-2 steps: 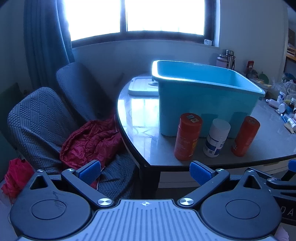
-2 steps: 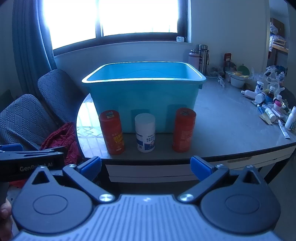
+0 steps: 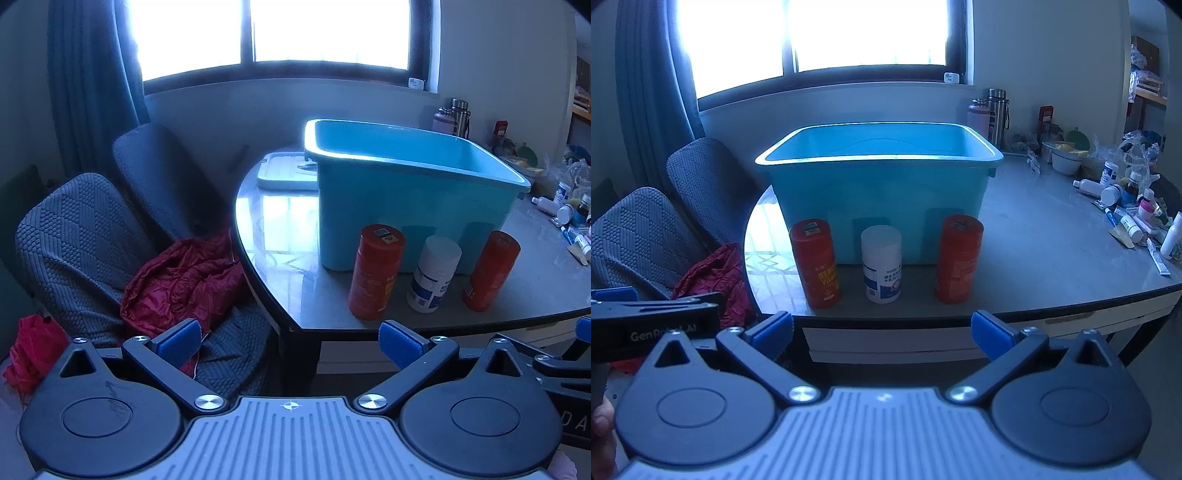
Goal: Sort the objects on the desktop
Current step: 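Move both tools toward the two red cans in front of the teal bin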
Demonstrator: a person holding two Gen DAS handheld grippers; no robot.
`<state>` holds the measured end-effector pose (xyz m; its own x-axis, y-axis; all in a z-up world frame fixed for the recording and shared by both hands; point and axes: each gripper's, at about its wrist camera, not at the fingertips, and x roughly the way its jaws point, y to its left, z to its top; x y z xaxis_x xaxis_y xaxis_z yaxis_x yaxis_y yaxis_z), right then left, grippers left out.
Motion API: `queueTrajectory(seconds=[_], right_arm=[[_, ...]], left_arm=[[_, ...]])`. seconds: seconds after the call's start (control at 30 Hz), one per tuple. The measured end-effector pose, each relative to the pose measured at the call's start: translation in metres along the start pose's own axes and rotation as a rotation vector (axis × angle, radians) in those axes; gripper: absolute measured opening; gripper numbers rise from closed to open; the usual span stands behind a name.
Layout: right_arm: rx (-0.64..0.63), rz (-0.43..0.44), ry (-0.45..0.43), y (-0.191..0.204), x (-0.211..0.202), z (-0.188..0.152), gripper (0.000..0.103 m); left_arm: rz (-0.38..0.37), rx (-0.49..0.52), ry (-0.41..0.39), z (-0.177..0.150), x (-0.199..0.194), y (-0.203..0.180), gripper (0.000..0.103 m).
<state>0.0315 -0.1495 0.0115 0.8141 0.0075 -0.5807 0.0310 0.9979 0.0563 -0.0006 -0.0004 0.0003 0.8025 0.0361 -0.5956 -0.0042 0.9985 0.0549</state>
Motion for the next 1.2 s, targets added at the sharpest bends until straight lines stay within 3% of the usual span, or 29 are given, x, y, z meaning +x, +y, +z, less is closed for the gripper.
queueTrajectory(seconds=[0.27,0.33,1.03,1.2], right_arm=[[-0.011,-0.012,-0.003,0.003,-0.002,0.0,0.103],[-0.009,-0.007,-0.004,0.004,-0.003,-0.001,0.103],[0.008,-0.036,0.001,0.003,0.0,-0.011,0.103],[-0.007,-0.03,-0.028,-0.001,0.005,-0.019,0.103]], left_arm=[[0.022,0.011,-0.013,0.0,0.0,0.003,0.103],[-0.005,-0.021,0.013,0.002,0.012,0.022,0.103],[-0.039,-0.015,0.015,-0.005,0.021,0.025,0.103],[-0.052,-0.015,-0.036,-0.012,0.025,0.021,0.103]])
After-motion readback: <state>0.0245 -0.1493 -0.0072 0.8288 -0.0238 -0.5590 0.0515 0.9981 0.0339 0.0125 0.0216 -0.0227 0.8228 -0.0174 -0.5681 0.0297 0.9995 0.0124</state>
